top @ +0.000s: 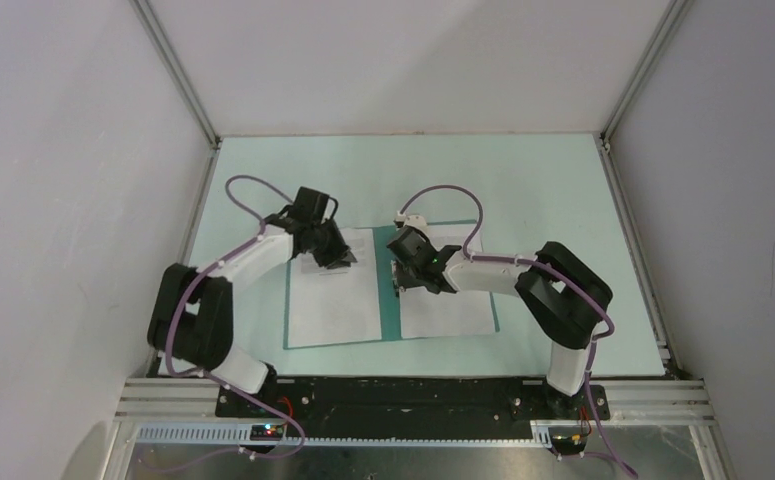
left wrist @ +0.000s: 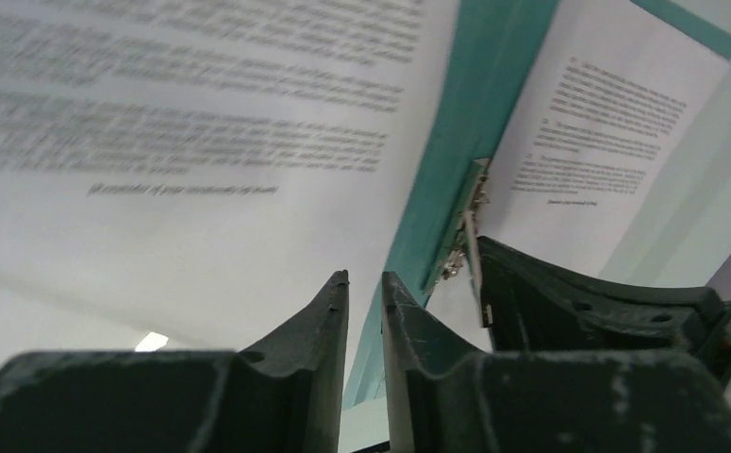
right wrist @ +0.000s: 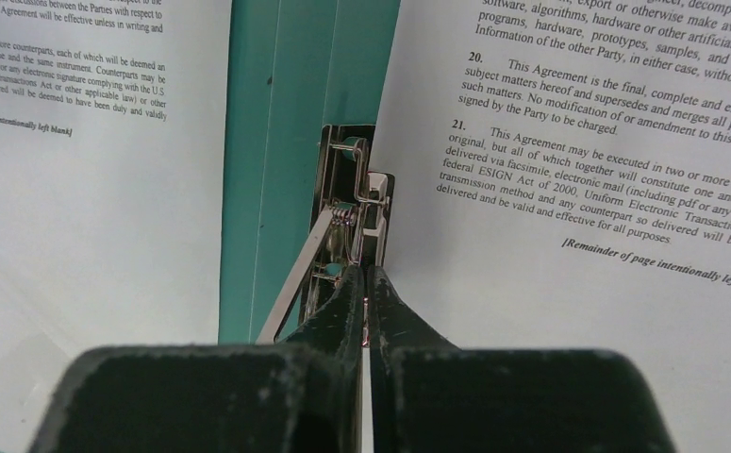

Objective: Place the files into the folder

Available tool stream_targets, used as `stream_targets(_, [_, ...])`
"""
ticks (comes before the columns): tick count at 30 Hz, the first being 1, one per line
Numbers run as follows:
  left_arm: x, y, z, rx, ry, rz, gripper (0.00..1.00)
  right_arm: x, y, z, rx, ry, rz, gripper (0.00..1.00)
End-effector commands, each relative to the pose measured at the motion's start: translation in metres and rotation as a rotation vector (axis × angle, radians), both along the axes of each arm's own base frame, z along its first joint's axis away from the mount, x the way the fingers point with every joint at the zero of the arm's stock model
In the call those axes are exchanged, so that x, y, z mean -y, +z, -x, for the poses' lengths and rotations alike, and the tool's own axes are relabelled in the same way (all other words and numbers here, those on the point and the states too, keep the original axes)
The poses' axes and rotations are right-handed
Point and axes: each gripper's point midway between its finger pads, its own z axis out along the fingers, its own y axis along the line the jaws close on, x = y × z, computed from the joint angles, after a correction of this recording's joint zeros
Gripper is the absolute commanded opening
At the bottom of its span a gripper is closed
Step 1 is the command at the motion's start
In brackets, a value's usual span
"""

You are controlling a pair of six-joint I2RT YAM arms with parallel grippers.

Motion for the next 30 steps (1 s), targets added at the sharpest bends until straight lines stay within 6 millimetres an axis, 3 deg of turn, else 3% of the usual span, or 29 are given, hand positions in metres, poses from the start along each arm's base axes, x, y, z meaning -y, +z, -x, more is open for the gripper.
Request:
stream_targets(1, [0.026, 0.008, -0.031, 0.060, -0.046, -0.039, 0.26, 0.026, -0.016, -0.009, 0.053, 0.137, 0.156, 0.00])
stream_targets(2, [0.031, 0.013, -0.041, 0.081, -0.051, -0.045, 0.29, 0.028, -0.016, -0.010, 0.059, 0.143, 0.161, 0.00])
stream_targets(5, [0.049, -0.010, -0.047, 0.038, -0.096, -0.083, 0.33, 0.030, -0.012, -0.011, 0.069, 0.176, 0.150, 0.00])
stream_targets(6, [0.055, -0.008, -0.055, 0.053, -0.098, -0.091, 0.33, 0.029, -0.013, -0.010, 0.069, 0.185, 0.135, 0.00])
stream_targets(11, [0.082, -0.033, -0.057, 0.035, -0.140, -0.166, 0.34, 0.031, -0.012, -0.009, 0.072, 0.189, 0.114, 0.00])
stream_targets(18, [0.089, -0.053, -0.058, 0.041, -0.143, -0.254, 0.33, 0.035, -0.013, -0.007, 0.062, 0.184, 0.103, 0.00])
stream_targets(23, [0.088, -0.044, -0.058, 0.064, -0.125, -0.256, 0.32, 0.033, -0.012, -0.008, 0.059, 0.180, 0.086, 0.00])
stream_targets(30, [0.094, -0.009, -0.064, 0.152, -0.135, -0.215, 0.33, 0.032, -0.012, -0.008, 0.056, 0.182, 0.079, 0.00])
